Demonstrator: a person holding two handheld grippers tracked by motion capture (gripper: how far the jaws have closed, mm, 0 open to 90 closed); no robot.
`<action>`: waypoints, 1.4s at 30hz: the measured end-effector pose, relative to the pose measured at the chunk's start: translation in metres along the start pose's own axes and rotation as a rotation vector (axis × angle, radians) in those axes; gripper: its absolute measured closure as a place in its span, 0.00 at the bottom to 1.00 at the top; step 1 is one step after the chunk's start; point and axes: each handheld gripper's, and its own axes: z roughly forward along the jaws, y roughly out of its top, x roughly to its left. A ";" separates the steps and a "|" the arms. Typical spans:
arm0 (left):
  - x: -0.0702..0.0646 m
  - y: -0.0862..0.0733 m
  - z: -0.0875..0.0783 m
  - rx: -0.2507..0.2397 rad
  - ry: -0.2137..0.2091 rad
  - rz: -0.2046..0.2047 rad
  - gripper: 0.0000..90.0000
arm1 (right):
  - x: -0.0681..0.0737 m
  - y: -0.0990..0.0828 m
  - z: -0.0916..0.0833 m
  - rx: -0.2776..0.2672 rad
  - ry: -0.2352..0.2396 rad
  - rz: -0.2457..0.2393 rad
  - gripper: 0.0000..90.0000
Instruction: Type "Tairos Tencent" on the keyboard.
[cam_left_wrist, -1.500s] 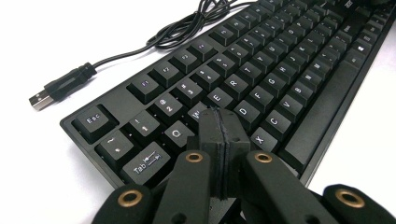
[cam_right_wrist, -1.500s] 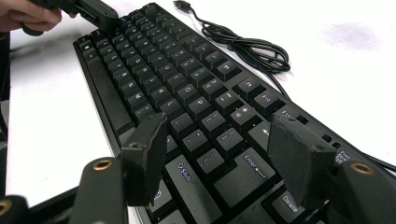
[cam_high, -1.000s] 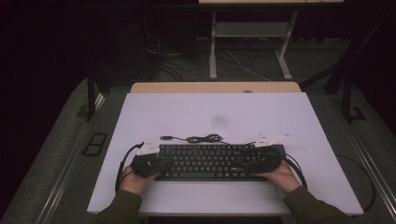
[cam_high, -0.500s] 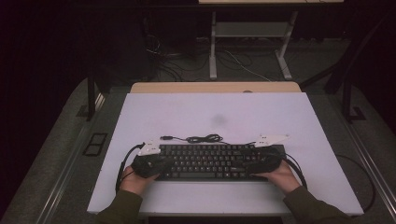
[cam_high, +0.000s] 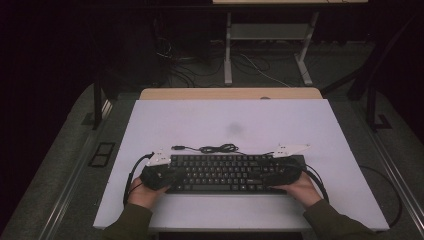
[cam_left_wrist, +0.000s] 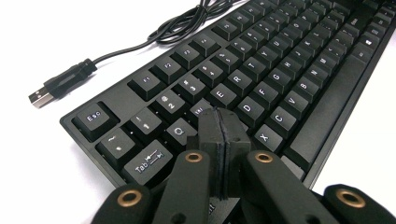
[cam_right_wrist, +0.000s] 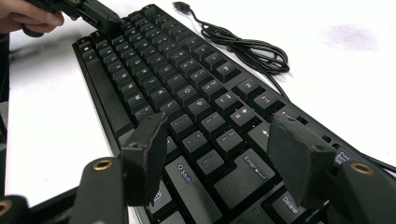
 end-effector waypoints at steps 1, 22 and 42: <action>0.000 0.000 0.000 0.000 -0.002 0.000 0.97 | 0.000 0.000 0.000 -0.001 -0.001 0.001 0.42; -0.007 0.006 0.002 -0.057 -0.028 -0.001 0.49 | -0.001 0.007 0.001 -0.019 0.018 0.026 0.46; -0.009 0.007 0.004 -0.076 -0.034 -0.001 0.27 | 0.004 0.028 0.022 -0.025 0.055 0.001 0.44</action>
